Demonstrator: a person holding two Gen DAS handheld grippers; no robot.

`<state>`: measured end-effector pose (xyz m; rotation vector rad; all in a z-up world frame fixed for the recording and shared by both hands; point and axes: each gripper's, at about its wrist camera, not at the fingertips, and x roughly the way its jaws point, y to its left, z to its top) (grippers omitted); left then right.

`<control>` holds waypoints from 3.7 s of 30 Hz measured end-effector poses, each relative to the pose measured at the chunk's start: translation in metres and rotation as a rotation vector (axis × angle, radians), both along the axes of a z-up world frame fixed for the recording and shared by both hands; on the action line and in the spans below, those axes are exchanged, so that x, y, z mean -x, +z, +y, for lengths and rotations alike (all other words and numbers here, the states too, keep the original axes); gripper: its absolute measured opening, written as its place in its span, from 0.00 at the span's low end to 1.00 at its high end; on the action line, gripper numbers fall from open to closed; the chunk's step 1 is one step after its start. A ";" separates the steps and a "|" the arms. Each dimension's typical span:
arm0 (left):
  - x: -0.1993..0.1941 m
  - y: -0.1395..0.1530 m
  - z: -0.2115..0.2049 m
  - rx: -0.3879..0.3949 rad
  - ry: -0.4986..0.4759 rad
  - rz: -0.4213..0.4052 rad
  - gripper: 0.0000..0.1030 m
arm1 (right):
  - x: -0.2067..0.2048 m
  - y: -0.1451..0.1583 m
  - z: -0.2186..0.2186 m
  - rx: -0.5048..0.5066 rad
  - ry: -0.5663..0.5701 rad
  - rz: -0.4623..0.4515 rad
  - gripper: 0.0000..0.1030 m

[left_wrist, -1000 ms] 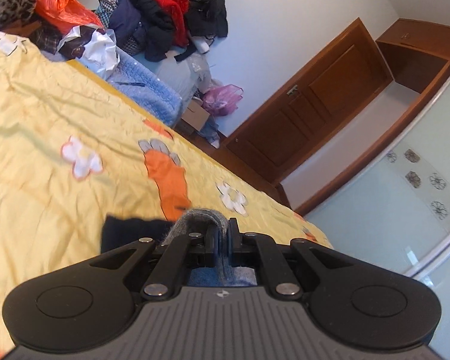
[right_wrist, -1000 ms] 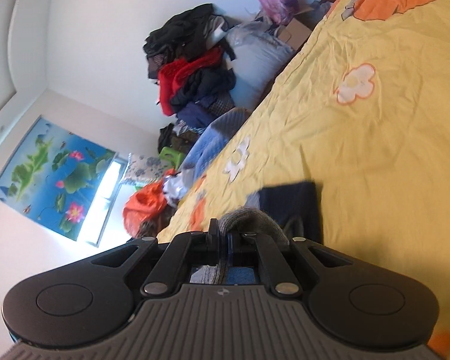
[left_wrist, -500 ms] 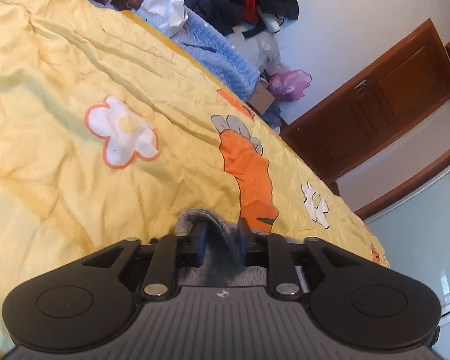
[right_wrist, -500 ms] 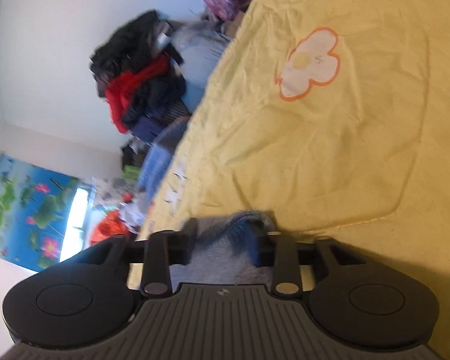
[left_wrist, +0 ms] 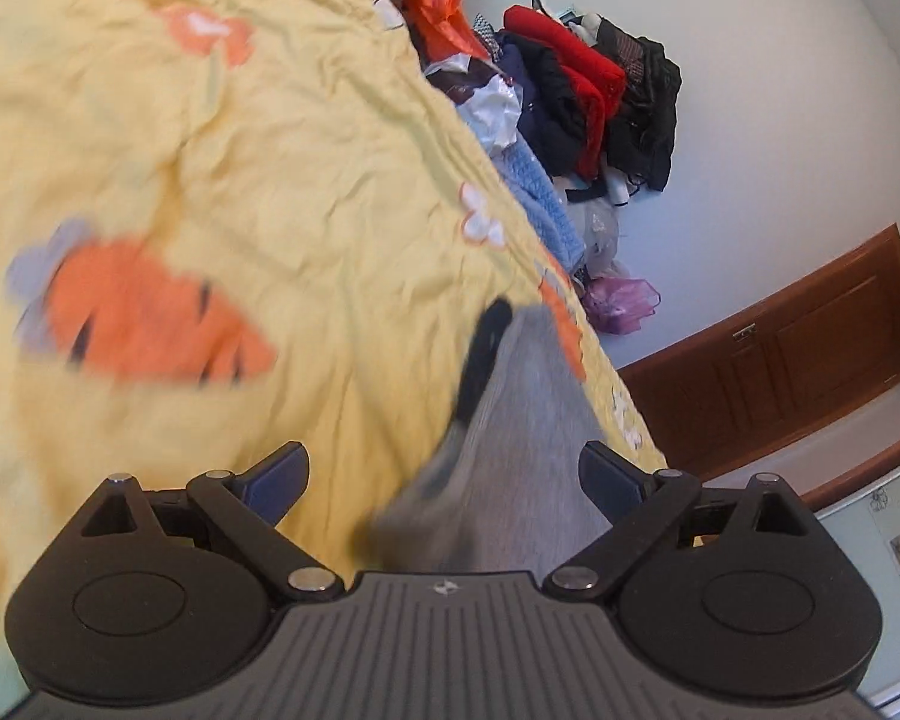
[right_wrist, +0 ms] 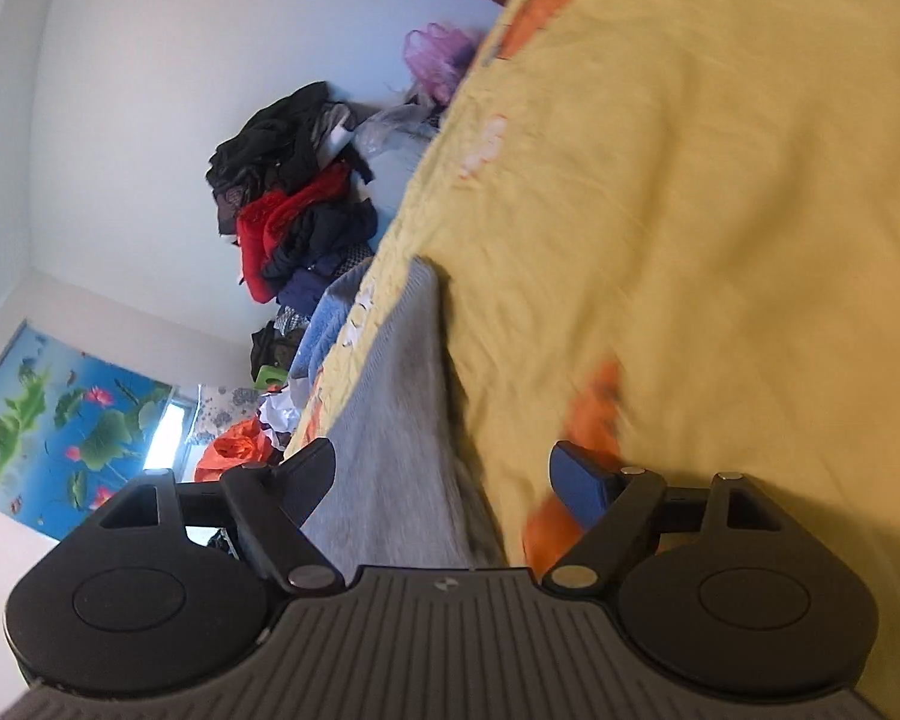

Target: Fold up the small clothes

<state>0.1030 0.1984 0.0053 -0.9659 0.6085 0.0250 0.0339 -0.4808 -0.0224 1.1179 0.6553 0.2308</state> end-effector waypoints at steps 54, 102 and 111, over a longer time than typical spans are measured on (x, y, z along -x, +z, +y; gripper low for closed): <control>-0.018 -0.013 -0.072 -0.087 0.014 -0.099 0.57 | -0.056 -0.019 0.108 0.095 -0.143 0.148 0.18; 0.116 -0.010 -0.019 -0.017 -0.060 0.101 0.05 | 0.063 -0.021 0.089 -0.006 0.015 0.164 0.16; 0.156 0.036 -0.004 -0.065 -0.156 -0.009 0.03 | 0.098 0.017 0.086 0.084 0.103 0.053 0.14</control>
